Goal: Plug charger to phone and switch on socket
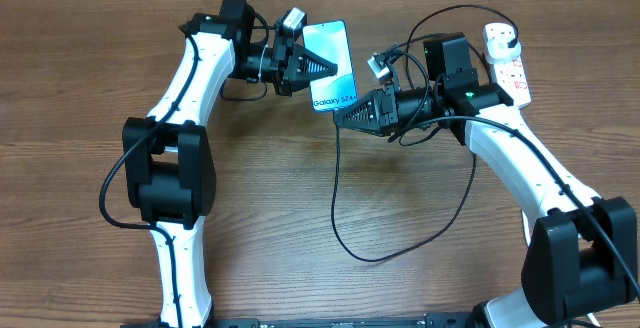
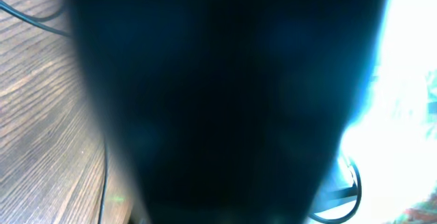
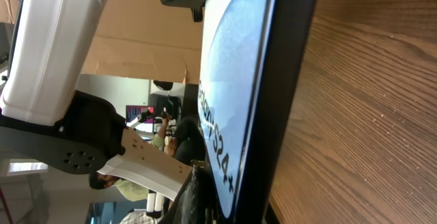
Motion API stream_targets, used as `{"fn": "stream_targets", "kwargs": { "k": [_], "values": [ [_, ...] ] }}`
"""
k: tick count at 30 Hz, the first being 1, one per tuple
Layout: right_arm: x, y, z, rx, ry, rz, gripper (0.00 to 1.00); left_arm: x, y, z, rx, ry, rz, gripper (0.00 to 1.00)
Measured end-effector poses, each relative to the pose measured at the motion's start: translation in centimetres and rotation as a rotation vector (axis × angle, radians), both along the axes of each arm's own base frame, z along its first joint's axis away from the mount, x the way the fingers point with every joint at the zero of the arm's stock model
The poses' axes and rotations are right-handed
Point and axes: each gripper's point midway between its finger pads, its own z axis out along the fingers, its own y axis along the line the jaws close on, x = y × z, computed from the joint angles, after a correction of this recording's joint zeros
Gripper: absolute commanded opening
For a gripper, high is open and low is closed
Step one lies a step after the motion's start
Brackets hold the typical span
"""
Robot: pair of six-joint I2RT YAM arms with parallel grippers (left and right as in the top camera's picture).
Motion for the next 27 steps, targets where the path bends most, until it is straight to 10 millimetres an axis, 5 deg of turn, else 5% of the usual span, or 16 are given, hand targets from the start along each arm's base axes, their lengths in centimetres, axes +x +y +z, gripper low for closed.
{"fn": "stream_targets", "kwargs": {
  "k": [9, 21, 27],
  "values": [
    [0.0, 0.0, 0.1, 0.007, 0.003, 0.003, 0.18, 0.0, 0.0, 0.0, -0.003, -0.019, 0.0, 0.04],
    [0.6, -0.2, 0.3, 0.008, -0.031, -0.01, 0.6, -0.1, -0.1, -0.4, 0.016, -0.039, -0.003, 0.04],
    [1.1, -0.7, -0.5, -0.033, -0.016, -0.047, 0.62, 0.0, 0.0, -0.6, 0.025, -0.042, 0.001, 0.04]
  ]
}}
